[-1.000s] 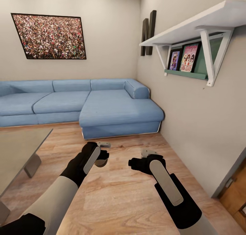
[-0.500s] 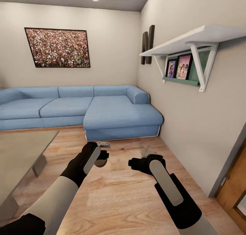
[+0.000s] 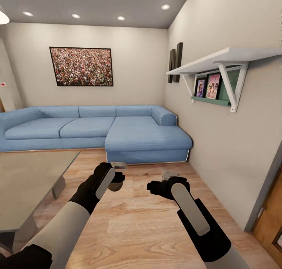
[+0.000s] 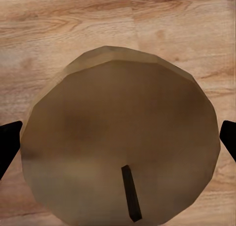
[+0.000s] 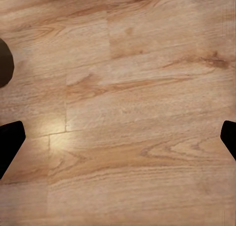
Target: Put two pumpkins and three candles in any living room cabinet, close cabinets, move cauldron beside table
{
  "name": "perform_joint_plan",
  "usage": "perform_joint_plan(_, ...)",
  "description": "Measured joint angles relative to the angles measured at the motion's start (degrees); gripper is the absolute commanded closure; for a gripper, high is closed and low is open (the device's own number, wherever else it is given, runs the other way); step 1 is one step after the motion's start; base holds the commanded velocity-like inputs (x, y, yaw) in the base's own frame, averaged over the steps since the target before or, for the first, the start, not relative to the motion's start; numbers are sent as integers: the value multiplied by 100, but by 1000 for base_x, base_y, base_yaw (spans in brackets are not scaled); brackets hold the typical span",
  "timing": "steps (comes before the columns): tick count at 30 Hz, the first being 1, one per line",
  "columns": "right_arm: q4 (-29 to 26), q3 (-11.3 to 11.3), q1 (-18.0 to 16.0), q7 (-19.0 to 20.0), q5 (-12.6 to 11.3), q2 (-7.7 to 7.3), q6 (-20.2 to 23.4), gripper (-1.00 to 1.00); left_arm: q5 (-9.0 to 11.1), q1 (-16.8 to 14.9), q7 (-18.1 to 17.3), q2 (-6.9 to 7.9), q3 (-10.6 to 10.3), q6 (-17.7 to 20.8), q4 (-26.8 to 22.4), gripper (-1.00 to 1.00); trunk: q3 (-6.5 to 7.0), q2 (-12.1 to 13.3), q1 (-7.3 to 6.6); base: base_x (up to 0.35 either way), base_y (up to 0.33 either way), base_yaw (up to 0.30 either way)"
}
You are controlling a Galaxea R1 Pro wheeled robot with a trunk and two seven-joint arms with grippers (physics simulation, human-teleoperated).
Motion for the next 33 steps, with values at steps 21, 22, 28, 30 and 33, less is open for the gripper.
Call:
perform_joint_plan(21,0,0,3,0,0,0,-1,-100,-2,0,1,0,1,1,3,100,386,764,-422,-2,0,1)
perform_joint_plan(22,0,0,3,0,0,0,-1,-100,-1,0,1,0,3,0,2,100,404,804,-444,0,0,0)
perform_joint_plan(28,0,0,3,0,-3,0,-2,-100,-1,0,1,0,8,0,0,100,511,1045,-576,0,0,0)
perform_joint_plan(30,0,0,1,0,-2,0,-1,-100,-1,0,1,0,8,0,0,100,547,1125,-620,0,0,0)
perform_joint_plan(33,0,0,2,0,-1,0,-3,-100,0,0,1,2,9,0,0,100,601,1245,-686,0,0,0)
